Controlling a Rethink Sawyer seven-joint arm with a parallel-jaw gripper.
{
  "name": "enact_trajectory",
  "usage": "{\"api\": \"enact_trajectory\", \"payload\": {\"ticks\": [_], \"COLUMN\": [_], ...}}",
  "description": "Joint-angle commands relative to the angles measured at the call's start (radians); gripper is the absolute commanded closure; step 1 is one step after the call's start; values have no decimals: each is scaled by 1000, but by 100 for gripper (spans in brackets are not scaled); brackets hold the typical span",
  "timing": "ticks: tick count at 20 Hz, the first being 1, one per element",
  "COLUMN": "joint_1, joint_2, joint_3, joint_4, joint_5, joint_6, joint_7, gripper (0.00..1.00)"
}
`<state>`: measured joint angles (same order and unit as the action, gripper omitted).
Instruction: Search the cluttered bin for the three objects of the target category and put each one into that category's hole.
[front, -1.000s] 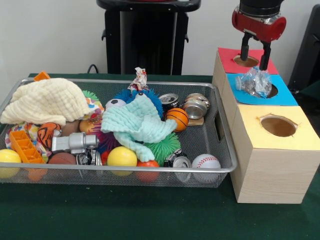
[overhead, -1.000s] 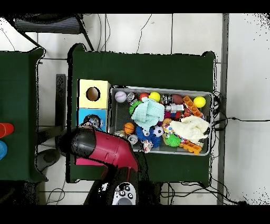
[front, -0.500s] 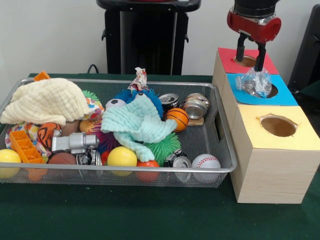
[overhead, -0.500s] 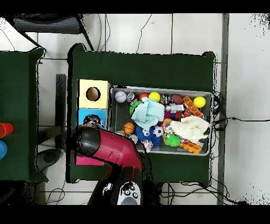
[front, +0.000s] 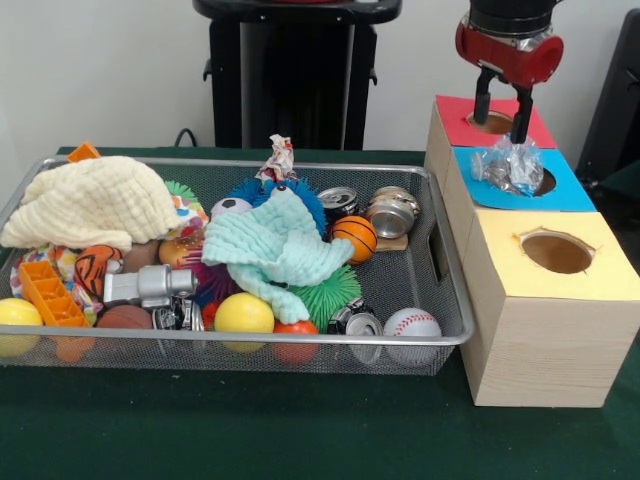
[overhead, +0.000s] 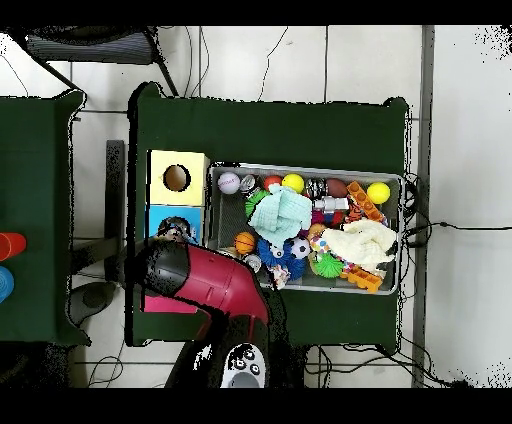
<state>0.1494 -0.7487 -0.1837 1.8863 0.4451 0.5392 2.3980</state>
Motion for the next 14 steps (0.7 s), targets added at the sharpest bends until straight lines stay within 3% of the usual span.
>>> {"api": "enact_trajectory", "payload": {"ticks": [1, 8, 14], "joint_1": [-24, -31, 14], "joint_2": [68, 114, 94], "joint_3": [77, 108, 53], "joint_4": [42, 51, 17], "joint_5": [81, 107, 97], "joint_6": [-90, -174, -84], "joint_7": [214, 191, 213], "gripper": [0, 0, 0]}}
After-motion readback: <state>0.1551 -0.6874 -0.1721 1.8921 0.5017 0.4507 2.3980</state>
